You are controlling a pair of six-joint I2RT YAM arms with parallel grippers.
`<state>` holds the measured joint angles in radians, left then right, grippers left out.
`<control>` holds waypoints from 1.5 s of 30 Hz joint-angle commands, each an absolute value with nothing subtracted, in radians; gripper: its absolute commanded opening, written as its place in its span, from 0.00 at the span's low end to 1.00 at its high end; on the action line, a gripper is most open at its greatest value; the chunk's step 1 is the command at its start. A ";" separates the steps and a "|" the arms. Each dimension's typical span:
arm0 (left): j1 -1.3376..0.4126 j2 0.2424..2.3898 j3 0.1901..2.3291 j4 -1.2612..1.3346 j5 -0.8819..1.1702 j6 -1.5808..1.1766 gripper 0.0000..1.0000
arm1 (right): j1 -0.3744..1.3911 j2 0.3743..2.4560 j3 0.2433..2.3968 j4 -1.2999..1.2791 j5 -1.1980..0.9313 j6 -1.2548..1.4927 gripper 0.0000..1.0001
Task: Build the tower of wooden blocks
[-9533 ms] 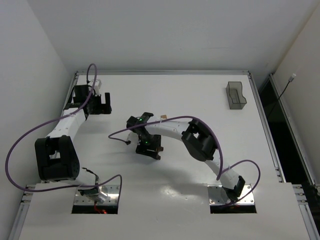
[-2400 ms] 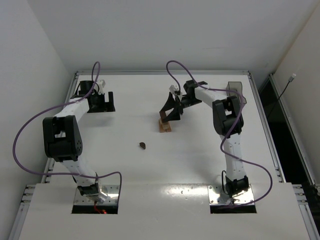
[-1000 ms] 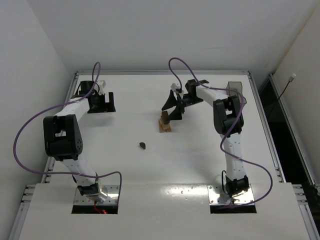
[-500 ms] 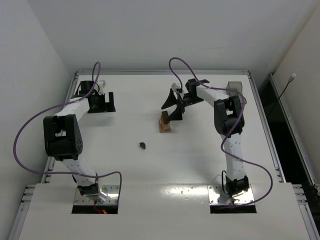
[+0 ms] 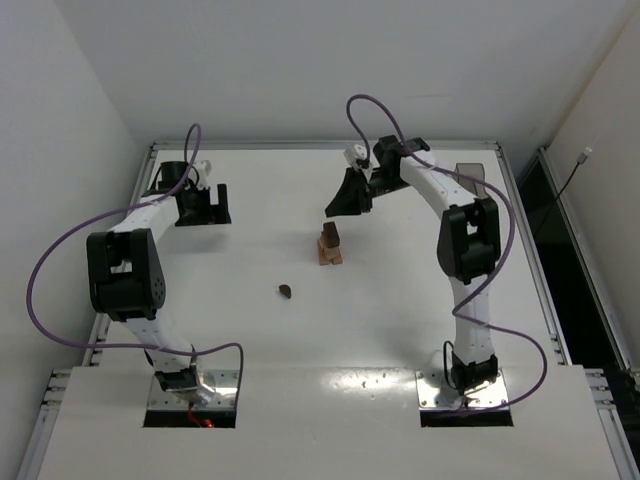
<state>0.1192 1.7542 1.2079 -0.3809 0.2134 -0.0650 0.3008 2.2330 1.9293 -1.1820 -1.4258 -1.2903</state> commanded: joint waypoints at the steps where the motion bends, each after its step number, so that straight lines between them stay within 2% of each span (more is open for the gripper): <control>1: 0.121 1.723 1.226 -0.365 0.224 -0.077 1.00 | 0.273 2.134 1.973 -1.372 -1.536 -1.324 0.07; 5: 0.112 1.712 1.206 -0.345 0.233 -0.086 1.00 | 0.250 2.062 1.858 -1.408 -1.401 -1.235 0.00; 8: 0.103 1.701 1.206 -0.345 0.233 -0.086 1.00 | 0.250 2.062 1.792 -1.214 -1.196 -0.819 0.00; 9: 0.103 1.701 1.197 -0.345 0.233 -0.086 1.00 | 0.262 2.062 1.767 -1.069 -1.110 -0.558 0.00; 10: 0.103 1.691 1.197 -0.336 0.233 -0.086 1.00 | 0.271 2.053 1.709 -1.011 -0.942 -0.464 0.00; 12: 0.092 1.666 1.187 -0.336 0.221 -0.086 1.00 | 0.253 2.033 1.611 -0.936 -0.847 -0.289 0.00; 15: 0.081 1.620 1.143 -0.314 0.196 -0.086 1.00 | 0.242 1.932 1.467 -0.800 -0.669 -0.158 0.00; 18: 0.081 1.597 1.121 -0.304 0.196 -0.086 1.00 | 0.242 1.810 1.340 -0.609 -0.345 0.030 0.00; 26: 0.081 1.588 1.121 -0.295 0.209 -0.086 1.00 | 0.291 1.718 1.339 -0.545 0.004 0.155 0.00; 28: 0.081 1.579 1.112 -0.295 0.218 -0.086 1.00 | 0.291 1.730 1.371 -0.545 0.035 0.176 0.00; 32: 0.081 1.578 1.103 -0.284 0.218 -0.086 1.00 | 0.328 1.816 1.466 -0.581 -0.110 0.203 0.00; 36: 0.081 1.559 1.094 -0.284 0.218 -0.086 1.00 | 0.377 1.854 1.489 -0.549 -0.071 0.202 0.00; 40: 0.081 1.549 1.085 -0.284 0.218 -0.086 1.00 | 0.399 1.942 1.563 -0.588 -0.124 0.213 0.00; 45: 0.081 1.560 1.085 -0.284 0.218 -0.086 1.00 | 0.408 1.951 1.574 -0.578 -0.164 0.213 0.00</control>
